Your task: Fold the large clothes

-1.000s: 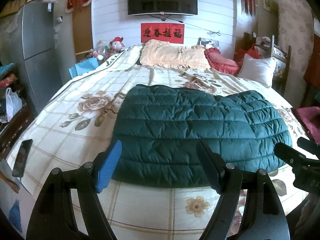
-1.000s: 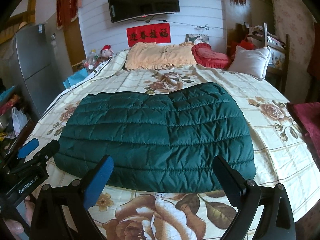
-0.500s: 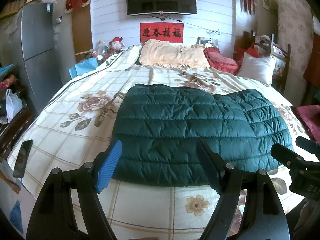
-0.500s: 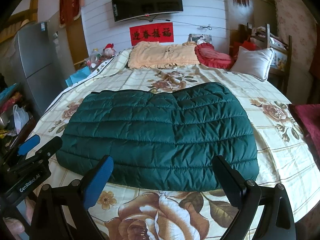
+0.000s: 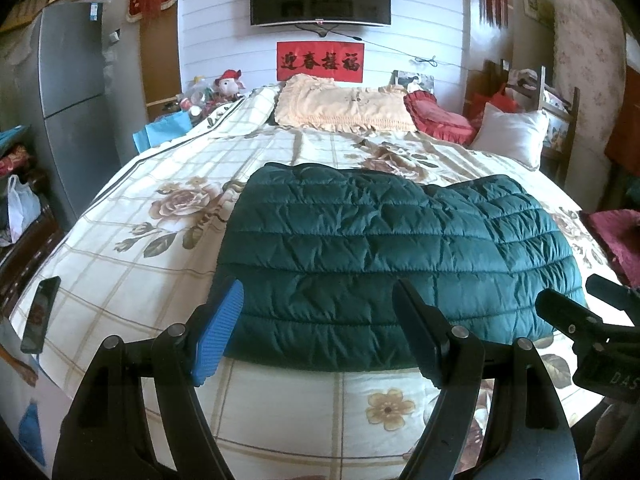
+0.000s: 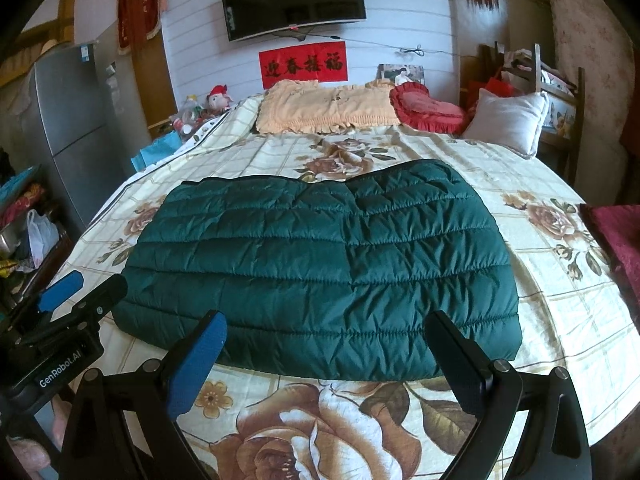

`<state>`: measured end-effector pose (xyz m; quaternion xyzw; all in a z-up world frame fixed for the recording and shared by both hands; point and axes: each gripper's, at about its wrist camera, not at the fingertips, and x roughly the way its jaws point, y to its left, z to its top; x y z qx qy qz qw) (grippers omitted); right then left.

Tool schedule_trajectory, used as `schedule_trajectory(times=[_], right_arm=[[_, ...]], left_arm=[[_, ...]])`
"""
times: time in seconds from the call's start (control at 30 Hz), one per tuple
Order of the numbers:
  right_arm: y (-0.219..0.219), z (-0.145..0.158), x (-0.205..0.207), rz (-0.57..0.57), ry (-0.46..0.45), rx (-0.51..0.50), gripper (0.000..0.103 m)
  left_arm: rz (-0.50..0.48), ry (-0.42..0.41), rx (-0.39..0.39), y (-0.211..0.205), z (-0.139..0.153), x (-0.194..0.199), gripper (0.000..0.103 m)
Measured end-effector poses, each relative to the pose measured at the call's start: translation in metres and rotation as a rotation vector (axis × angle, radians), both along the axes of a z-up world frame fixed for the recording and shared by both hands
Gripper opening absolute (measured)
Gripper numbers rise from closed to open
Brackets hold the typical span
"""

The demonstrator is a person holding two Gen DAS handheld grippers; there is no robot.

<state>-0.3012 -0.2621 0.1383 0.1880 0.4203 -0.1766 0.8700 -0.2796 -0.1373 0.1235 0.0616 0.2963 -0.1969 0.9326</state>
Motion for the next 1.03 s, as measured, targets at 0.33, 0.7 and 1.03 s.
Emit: schedule_trajectory(times=[0.33,0.7,1.03], right_arm=[[-0.003,-0.004,0.002,0.001,0.006,0.007,0.098],[-0.005,-0.008,0.003,0.004,0.012,0.011,0.099],[-0.007,-0.012,0.003,0.005,0.021,0.015,0.098]], left_arm=[[-0.004,0.007,-0.003,-0.003,-0.003,0.0,0.078],[-0.005,0.01,-0.004,-0.004,-0.004,0.002,0.078],[0.001,0.009,-0.008,-0.003,-0.008,0.006,0.078]])
